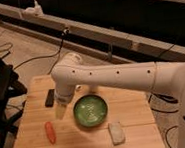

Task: Place the pepper on the white sponge

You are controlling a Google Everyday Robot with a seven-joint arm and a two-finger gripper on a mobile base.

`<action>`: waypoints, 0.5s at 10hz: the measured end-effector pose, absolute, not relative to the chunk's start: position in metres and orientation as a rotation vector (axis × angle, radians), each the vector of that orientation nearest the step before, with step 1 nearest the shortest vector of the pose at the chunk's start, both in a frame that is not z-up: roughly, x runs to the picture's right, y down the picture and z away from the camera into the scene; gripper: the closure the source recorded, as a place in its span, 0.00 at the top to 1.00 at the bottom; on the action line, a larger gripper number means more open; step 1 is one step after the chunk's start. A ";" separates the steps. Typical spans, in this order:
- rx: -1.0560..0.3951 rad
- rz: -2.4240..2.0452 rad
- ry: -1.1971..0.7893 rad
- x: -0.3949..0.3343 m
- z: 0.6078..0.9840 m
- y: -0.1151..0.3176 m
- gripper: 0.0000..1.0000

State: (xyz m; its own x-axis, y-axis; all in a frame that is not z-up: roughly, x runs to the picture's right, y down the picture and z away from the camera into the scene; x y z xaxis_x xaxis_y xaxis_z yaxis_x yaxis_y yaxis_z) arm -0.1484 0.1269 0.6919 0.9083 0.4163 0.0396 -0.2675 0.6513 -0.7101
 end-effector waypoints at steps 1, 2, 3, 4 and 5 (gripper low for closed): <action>-0.785 0.413 -0.199 -0.150 0.698 0.130 0.65; -0.805 0.442 -0.194 -0.154 0.706 0.134 0.65; -0.828 0.481 -0.187 -0.159 0.717 0.138 0.65; -0.851 0.509 -0.181 -0.167 0.727 0.143 0.65; -0.871 0.529 -0.175 -0.176 0.735 0.147 0.65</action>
